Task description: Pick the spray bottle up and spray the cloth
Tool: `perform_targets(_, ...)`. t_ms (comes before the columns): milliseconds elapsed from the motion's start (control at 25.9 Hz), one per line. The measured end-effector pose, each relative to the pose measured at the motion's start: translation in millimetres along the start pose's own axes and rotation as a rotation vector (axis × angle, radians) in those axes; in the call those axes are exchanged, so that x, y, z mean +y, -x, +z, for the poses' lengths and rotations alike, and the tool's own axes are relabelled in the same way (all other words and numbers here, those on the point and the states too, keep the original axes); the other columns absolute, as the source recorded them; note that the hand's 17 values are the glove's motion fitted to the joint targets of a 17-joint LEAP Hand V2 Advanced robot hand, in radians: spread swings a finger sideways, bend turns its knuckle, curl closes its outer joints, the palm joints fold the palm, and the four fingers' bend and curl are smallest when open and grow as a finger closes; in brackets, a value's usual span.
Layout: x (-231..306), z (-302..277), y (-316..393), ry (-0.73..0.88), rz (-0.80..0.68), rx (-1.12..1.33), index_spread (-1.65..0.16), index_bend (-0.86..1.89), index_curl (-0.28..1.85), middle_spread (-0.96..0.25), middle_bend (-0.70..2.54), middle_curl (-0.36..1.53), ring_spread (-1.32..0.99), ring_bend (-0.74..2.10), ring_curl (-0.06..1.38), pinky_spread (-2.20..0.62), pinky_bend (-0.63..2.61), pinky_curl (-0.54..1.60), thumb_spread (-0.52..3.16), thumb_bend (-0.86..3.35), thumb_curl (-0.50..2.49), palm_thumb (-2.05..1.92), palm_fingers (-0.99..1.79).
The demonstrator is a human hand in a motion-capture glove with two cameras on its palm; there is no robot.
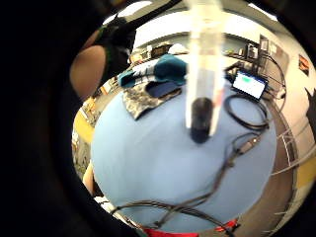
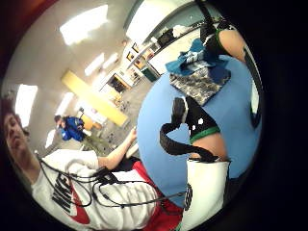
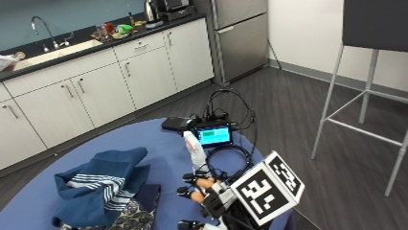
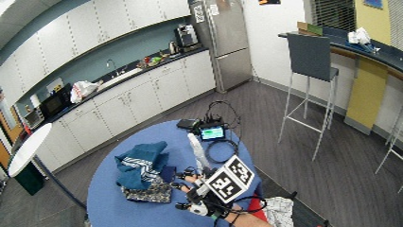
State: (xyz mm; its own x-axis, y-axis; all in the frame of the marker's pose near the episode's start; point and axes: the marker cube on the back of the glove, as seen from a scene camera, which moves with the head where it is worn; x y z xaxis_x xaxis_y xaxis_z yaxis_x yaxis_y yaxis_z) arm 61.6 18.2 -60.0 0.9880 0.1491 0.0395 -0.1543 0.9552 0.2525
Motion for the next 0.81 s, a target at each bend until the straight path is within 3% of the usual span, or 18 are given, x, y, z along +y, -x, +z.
perform_targets(231,-9.6,-21.1,-63.5,-0.209,0.192,-0.197,-0.32,0.20,0.34,-0.05,0.20,0.29,-0.01,0.25,0.18,0.12,0.50,0.25,1.06,0.13,0.37,0.73,0.79)
perform_targets(386,-27.1,1.8,-92.9,-0.107,0.336,-0.379,-0.32,0.15,0.33,-0.07,0.21,0.31,-0.04,0.29,0.22,0.08,0.49,0.26,1.06,0.07,0.37,0.69,0.86)
perform_targets(579,-25.0,49.5,-123.3,0.069,0.446,-0.528,-0.33,0.05,0.29,-0.08,0.24,0.34,-0.05,0.31,0.26,0.08,0.53,0.29,1.03,-0.01,0.34,0.63,0.75)
perform_targets(810,-17.0,78.4,-134.9,0.081,0.537,-0.625,-0.35,-0.06,0.19,-0.09,0.30,0.37,-0.06,0.44,0.31,0.09,0.57,0.31,0.99,-0.03,0.34,0.61,0.73)
